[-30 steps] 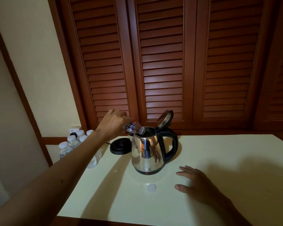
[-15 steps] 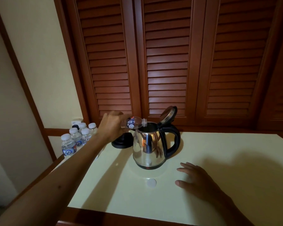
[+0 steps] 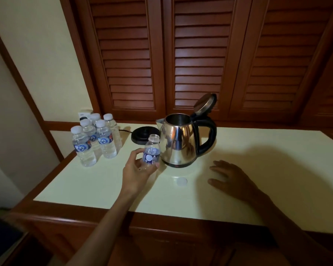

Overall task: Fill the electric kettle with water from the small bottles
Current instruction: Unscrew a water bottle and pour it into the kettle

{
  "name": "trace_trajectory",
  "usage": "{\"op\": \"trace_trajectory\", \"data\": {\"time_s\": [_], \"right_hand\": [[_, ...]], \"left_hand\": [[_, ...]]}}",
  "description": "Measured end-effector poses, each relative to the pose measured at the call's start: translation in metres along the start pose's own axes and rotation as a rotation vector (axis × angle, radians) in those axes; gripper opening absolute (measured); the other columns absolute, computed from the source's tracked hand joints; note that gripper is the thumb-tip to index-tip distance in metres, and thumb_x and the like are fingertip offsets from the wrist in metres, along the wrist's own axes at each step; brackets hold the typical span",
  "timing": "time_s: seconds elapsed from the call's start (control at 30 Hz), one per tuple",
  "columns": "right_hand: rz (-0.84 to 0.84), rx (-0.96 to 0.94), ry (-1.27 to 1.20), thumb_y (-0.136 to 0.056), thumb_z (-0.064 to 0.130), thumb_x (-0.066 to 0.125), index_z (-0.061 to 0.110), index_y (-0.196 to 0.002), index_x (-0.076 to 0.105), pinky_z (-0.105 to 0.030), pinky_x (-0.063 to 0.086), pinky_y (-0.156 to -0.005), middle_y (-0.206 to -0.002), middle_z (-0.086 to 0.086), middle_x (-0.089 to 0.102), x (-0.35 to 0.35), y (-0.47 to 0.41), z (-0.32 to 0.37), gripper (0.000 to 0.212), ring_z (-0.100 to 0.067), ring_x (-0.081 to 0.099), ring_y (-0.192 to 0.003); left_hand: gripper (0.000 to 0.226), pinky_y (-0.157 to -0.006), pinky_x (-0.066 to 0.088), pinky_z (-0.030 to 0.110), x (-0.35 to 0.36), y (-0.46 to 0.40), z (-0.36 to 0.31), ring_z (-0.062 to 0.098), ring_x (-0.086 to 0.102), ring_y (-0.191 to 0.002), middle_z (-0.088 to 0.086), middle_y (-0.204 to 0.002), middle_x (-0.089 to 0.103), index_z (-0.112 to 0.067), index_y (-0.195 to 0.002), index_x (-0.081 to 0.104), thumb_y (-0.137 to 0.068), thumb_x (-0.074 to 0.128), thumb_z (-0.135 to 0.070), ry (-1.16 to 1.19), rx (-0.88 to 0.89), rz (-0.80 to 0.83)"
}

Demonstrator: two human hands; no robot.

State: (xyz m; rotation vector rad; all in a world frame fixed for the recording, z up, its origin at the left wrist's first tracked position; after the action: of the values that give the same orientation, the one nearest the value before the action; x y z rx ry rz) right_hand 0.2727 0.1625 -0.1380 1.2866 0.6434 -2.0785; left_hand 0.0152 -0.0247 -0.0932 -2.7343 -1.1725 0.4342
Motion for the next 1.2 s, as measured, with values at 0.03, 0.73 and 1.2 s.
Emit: {"op": "trace_trajectory", "data": {"time_s": [0.03,0.73,1.2], "right_hand": [[-0.004,-0.005,0.003,-0.084,0.066,0.053,0.035,-0.138,0.046,-0.035,0.015,-0.119,-0.153,0.017,0.028,-0.002,0.001,0.004,0.063,-0.007,0.019,-0.142],[0.054,-0.059,0.020,-0.089,0.033,0.064,0.016,-0.118,0.062,-0.023,0.037,-0.078,-0.116,-0.005,0.058,0.028,-0.007,0.133,0.034,-0.017,0.054,-0.102],[-0.115,-0.394,-0.118,-0.090,0.010,0.061,0.019,-0.122,0.064,-0.029,0.042,-0.092,-0.116,0.001,0.058,-0.059,-0.047,0.261,0.033,-0.013,0.052,-0.105]], "left_hand": [[0.054,-0.077,0.058,0.028,0.000,0.003,0.002,0.014,0.066,-0.101,-0.002,-0.114,0.068,-0.032,-0.119,0.053,-0.077,0.083,-0.018,0.030,-0.011,0.014],[0.060,-0.085,0.059,0.049,-0.005,0.017,0.025,0.025,0.070,-0.103,0.011,-0.112,0.071,-0.039,-0.120,0.050,-0.080,0.080,-0.007,0.316,-0.024,0.130],[0.065,-0.070,0.050,0.022,-0.001,0.016,0.024,0.007,0.063,-0.079,-0.010,-0.085,0.067,-0.040,-0.121,0.049,-0.076,0.081,-0.006,0.322,-0.019,0.179]]}}
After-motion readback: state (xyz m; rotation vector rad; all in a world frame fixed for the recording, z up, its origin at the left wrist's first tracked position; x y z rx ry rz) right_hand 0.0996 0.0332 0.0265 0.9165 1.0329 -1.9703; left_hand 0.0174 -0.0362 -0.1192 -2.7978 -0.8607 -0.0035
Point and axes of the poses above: each hand's wrist, its own y-axis away from the middle knuckle, its own x-axis out of the palm, z = x × y, the point moved 9 cm from there along -y, towards the middle knuckle
